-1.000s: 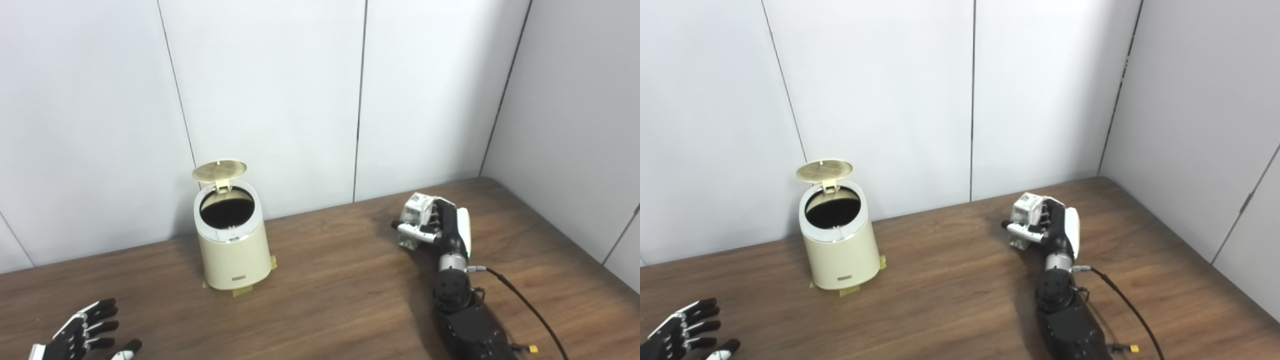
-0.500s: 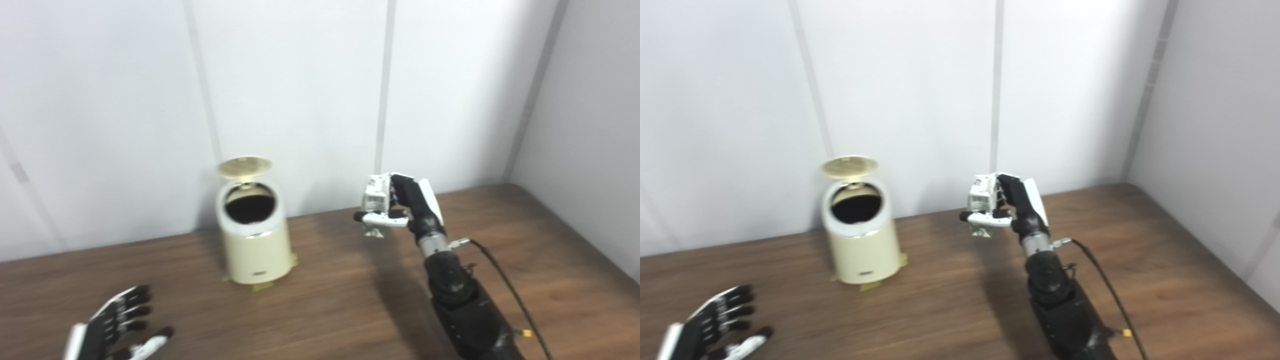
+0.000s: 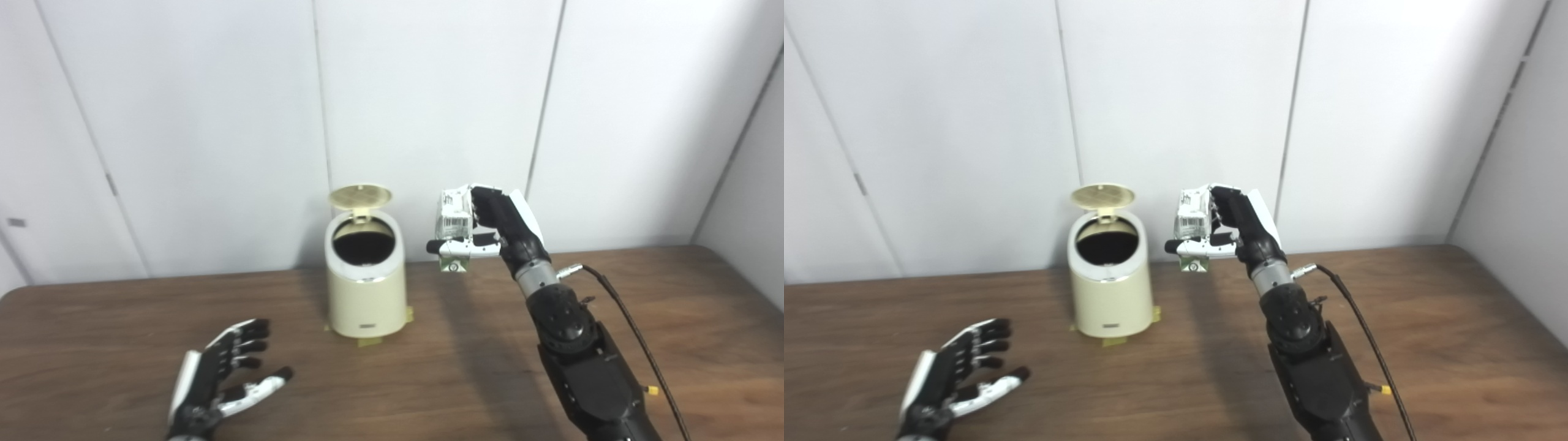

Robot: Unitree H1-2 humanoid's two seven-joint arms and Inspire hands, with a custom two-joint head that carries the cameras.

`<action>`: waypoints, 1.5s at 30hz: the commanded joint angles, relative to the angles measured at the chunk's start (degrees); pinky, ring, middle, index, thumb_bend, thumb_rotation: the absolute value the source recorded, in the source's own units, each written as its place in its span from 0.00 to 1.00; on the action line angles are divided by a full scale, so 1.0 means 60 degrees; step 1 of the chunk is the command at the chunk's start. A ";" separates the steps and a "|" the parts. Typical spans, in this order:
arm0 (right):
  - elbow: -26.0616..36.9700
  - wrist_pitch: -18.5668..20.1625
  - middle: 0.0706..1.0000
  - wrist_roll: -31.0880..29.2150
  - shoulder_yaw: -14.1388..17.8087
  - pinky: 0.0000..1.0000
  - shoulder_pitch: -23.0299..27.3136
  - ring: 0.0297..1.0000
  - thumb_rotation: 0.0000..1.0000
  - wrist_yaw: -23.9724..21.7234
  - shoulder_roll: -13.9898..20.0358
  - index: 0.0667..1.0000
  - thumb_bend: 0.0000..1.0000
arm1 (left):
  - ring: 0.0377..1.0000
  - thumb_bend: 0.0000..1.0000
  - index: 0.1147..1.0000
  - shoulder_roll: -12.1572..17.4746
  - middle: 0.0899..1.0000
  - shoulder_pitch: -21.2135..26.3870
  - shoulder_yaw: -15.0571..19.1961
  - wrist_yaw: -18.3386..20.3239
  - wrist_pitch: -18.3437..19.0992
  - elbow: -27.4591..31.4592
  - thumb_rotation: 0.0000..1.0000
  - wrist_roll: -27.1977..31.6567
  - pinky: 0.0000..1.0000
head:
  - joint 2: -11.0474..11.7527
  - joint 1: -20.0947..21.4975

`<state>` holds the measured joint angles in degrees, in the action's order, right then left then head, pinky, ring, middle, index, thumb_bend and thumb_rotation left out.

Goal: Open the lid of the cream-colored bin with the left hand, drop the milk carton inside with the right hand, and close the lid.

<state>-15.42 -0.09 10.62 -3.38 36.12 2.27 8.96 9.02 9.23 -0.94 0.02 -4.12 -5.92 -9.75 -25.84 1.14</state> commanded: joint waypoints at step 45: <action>-0.3655 -0.3414 0.45 0.0768 -0.0714 0.29 0.2879 0.37 0.00 0.0546 -0.1145 0.50 0.51 | 0.72 0.70 0.72 -0.0650 0.75 0.0010 -0.0391 -0.0439 -0.0034 0.0301 0.10 -0.0343 0.63 | -0.0150 -0.0668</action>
<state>-38.54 -16.05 15.36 -8.00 48.49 4.04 1.61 5.93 9.34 -3.09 -2.00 -3.14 -4.81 -11.65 -26.63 -2.81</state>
